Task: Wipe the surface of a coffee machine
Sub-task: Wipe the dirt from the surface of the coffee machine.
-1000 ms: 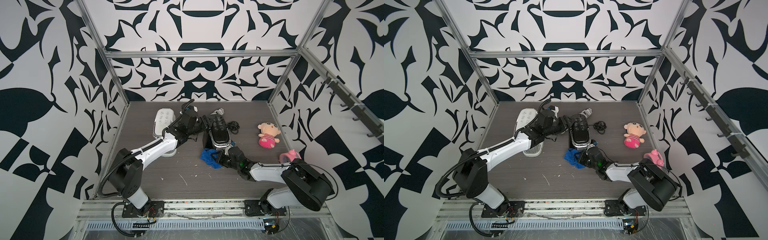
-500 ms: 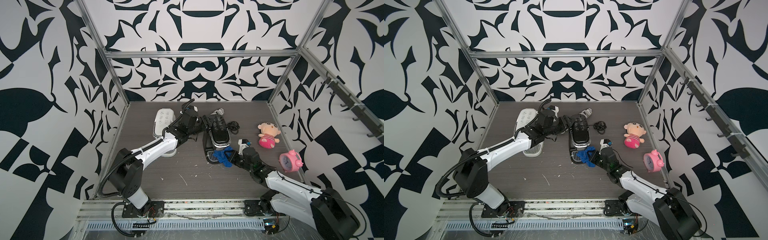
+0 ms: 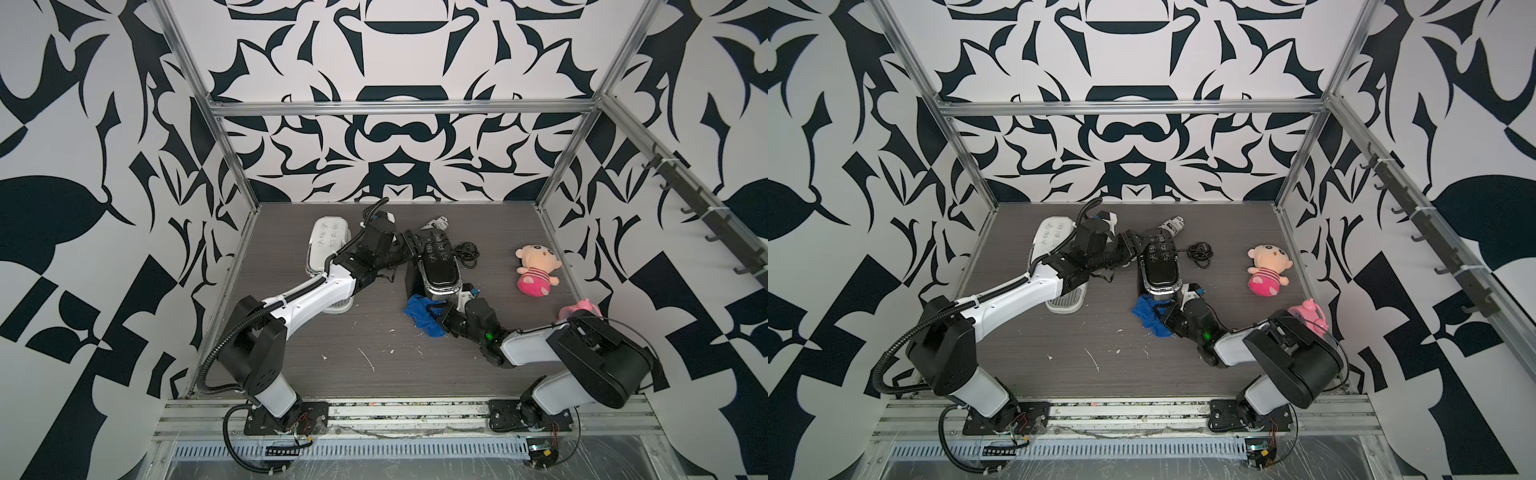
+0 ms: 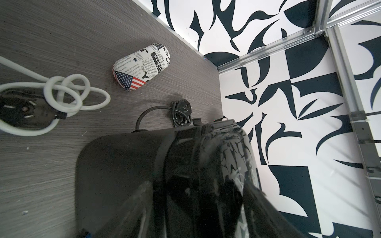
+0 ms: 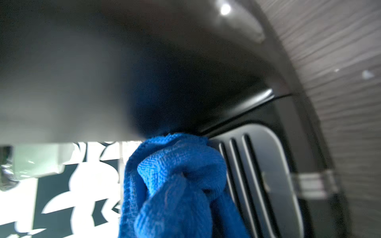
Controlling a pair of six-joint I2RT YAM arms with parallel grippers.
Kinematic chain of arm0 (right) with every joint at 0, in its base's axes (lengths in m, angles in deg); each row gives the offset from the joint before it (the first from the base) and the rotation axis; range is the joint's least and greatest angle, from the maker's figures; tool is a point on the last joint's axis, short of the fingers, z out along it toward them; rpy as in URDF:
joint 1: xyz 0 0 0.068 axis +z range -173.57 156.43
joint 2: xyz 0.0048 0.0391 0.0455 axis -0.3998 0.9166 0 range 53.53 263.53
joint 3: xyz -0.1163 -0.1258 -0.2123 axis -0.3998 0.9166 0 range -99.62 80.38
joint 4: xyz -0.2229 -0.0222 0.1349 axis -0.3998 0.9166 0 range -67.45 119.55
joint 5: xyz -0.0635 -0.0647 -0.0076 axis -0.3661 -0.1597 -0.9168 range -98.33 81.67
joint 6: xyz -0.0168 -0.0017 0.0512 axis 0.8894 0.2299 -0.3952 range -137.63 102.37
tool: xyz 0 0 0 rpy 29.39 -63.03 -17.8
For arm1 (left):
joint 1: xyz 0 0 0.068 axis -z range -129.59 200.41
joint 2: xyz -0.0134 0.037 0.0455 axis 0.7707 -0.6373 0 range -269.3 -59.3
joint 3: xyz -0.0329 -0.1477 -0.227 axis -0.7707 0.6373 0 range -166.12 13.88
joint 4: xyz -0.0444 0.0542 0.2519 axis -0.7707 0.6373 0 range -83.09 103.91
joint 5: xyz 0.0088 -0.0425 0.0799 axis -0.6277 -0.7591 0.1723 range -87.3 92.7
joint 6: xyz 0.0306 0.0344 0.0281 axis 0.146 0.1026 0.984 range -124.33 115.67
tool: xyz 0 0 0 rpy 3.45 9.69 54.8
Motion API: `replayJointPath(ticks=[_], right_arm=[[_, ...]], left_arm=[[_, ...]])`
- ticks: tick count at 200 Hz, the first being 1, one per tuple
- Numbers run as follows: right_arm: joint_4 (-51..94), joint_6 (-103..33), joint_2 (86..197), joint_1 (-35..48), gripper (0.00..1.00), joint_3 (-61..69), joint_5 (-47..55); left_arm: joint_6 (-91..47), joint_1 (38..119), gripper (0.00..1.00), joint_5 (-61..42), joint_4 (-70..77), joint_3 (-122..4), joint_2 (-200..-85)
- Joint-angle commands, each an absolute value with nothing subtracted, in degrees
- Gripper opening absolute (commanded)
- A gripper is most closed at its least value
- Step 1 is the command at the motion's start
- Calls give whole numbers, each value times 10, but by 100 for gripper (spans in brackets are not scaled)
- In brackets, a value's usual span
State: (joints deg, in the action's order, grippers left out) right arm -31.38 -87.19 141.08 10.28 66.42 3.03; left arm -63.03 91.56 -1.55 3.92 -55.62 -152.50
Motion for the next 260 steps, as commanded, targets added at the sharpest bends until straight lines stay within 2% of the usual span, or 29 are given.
replayJointPath(ticks=[1, 20, 51, 68, 92, 118, 146, 182, 204, 241, 260], right_arm=[[-339, -889, 1429, 72, 0, 687, 43], [-292, -866, 1412, 47, 0, 687, 52], [-137, -806, 1349, 41, 0, 656, 21], [-103, -794, 1329, 60, 0, 632, 17], [-70, -793, 1320, 129, 0, 606, -16], [-191, -831, 1396, 153, 0, 631, 6], [-322, -878, 1460, 121, 0, 688, 19], [-326, -872, 1461, 57, 0, 695, 69], [-262, -844, 1423, 35, 0, 678, 75], [-4, -735, 1315, 33, 0, 607, 16], [37, -722, 1287, 37, 0, 595, 7]], left_arm=[[-629, 928, 71, -36, 123, -532, -1562], [-628, 928, 71, -35, 122, -532, -1560], [-630, 928, 71, -35, 121, -529, -1562], [-631, 928, 71, -35, 118, -524, -1561], [-629, 928, 71, -32, 117, -525, -1562], [-630, 928, 72, -34, 117, -527, -1568], [-634, 928, 71, -27, 125, -525, -1567], [-625, 927, 72, -19, 129, -515, -1555], [-626, 928, 72, -19, 127, -513, -1555], [-630, 928, 71, -24, 122, -510, -1555], [-632, 928, 72, -25, 118, -507, -1554]])
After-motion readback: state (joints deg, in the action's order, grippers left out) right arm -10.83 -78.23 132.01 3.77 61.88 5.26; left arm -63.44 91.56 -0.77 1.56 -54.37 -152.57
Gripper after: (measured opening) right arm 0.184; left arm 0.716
